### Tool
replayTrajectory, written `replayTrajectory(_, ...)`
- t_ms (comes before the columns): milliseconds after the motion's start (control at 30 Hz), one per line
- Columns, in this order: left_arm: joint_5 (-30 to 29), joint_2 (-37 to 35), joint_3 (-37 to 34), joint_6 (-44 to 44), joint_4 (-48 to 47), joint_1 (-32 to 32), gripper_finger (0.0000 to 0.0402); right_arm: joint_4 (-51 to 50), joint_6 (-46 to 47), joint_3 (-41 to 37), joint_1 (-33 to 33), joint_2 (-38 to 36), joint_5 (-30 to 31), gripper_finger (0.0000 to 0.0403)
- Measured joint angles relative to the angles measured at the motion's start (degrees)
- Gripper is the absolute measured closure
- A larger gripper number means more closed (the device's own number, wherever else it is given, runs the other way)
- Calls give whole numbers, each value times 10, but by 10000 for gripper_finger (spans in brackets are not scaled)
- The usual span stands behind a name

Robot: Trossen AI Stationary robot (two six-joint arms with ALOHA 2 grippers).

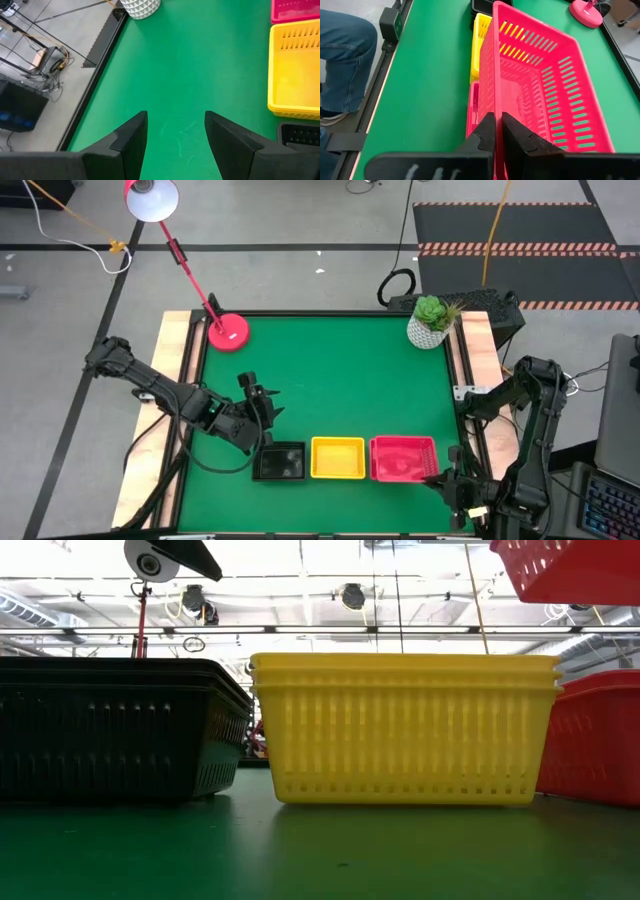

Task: Stack baskets by color
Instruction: Stack the top red bin on top of the bottom red bin

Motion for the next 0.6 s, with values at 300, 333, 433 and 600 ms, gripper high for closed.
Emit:
replayTrajectory(300, 3, 0, 0, 0, 3, 0, 202, -4, -1, 0, 0, 0, 1, 397)
replayTrajectory(333, 3, 0, 0, 0, 3, 0, 202, -4, -1, 0, 0, 0, 1, 397)
replayTrajectory(433, 3, 0, 0, 0, 3, 0, 202, -3, -1, -1, 0, 0, 1, 397)
replayTrajectory(600, 3, 0, 0, 0, 4, 0, 202, 27, 0, -32, -1, 0, 1, 397)
